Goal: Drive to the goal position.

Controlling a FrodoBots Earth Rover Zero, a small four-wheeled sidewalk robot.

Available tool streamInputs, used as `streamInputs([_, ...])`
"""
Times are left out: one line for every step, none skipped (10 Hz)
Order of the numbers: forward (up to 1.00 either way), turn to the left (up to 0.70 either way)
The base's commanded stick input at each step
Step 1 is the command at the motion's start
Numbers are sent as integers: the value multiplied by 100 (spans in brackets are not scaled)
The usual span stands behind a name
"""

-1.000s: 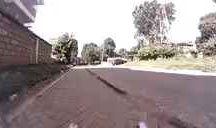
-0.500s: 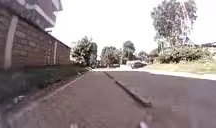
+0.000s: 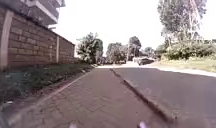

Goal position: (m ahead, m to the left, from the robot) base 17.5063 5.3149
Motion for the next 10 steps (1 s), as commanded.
streamInputs([100,0])
streamInputs([100,-4])
streamInputs([100,-18])
streamInputs([100,-33])
streamInputs([100,-18])
streamInputs([100,-4])
streamInputs([100,0])
streamInputs([100,0])
streamInputs([100,0])
streamInputs([100,0])
